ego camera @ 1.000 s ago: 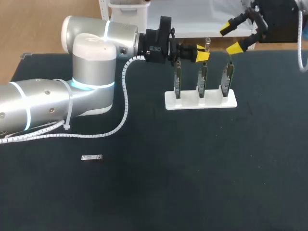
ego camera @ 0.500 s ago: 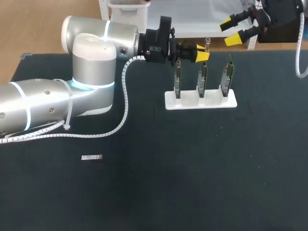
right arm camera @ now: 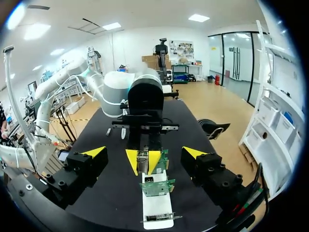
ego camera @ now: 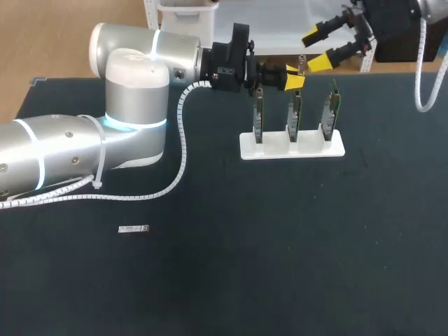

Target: Pick up the optical module with the left hand, and insert it into the network port with the right hand.

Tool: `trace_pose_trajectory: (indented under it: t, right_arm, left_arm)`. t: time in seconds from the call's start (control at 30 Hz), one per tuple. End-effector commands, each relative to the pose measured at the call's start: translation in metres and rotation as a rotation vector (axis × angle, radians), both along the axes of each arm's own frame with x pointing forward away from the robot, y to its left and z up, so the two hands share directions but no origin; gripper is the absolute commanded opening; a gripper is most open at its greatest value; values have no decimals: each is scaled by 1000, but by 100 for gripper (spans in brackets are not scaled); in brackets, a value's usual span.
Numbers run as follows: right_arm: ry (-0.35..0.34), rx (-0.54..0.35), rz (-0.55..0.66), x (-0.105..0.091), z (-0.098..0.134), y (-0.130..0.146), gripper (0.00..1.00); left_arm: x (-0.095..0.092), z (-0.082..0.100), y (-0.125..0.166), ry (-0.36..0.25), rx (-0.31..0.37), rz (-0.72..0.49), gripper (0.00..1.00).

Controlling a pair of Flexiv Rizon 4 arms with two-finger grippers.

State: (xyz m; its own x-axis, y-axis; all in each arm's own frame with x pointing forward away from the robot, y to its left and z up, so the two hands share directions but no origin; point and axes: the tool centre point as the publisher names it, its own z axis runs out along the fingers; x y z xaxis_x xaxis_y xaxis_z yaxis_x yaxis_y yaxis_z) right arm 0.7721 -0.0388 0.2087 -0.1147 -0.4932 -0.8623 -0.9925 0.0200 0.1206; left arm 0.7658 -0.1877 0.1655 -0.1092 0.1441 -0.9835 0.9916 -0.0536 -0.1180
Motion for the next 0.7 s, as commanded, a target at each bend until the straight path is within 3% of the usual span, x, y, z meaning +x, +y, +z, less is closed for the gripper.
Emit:
trace_pose_trajectory:
  t: [0.03,0.7]
  right_arm:
    - [1,-4,-4,-3,-3,4,100]
    - [17,-2,1,-1,-6,11,100]
  left_arm:
    - [2,-1,-1,0,0,-2,0]
    - [2,-1,-1,0,0,-2,0]
